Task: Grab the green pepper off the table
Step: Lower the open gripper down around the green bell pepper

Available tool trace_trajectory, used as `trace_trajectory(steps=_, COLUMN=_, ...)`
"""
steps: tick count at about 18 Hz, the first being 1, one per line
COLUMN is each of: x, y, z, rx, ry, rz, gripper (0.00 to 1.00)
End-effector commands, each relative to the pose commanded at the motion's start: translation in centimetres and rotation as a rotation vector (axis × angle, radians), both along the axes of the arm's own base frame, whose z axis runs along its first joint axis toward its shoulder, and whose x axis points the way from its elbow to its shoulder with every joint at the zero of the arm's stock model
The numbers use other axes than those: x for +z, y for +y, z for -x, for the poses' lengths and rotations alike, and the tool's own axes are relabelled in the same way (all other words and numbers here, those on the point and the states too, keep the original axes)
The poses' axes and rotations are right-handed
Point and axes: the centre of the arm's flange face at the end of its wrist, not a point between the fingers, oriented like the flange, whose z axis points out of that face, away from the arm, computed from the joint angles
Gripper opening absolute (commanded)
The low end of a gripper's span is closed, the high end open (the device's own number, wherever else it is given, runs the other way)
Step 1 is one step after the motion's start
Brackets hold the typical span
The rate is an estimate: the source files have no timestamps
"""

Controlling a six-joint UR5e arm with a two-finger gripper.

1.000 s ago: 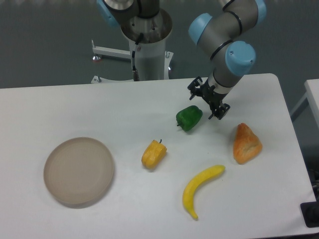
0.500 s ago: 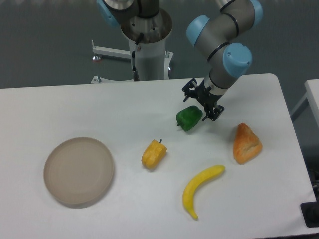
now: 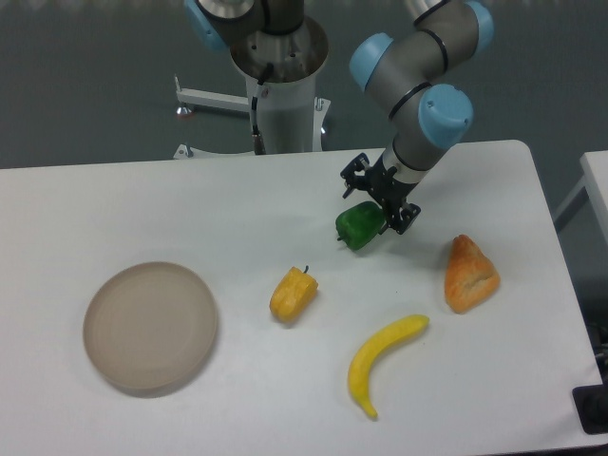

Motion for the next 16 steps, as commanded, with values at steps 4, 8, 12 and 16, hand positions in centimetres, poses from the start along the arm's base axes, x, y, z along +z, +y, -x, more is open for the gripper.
trace_trajectory(steps=4, x=-0.32, y=0.0, z=-0.11, rx=-0.002, ry=0.015, rz=-0.01, gripper=1.0)
trace_trajectory(steps=8, x=-0.5, y=0.01, z=-0.19, rx=-0.005, ry=0.026, rz=-0.015, gripper=1.0)
trace_trajectory(steps=12, x=-0.58, y=0.11, z=-0.28, rx=-0.009, ry=0.028, rz=-0.012, gripper=0.88)
trace_trajectory(steps=16, x=-0.45, y=0.12, z=-0.14, rx=-0.015, ry=0.031, rz=-0.016, gripper=0.56)
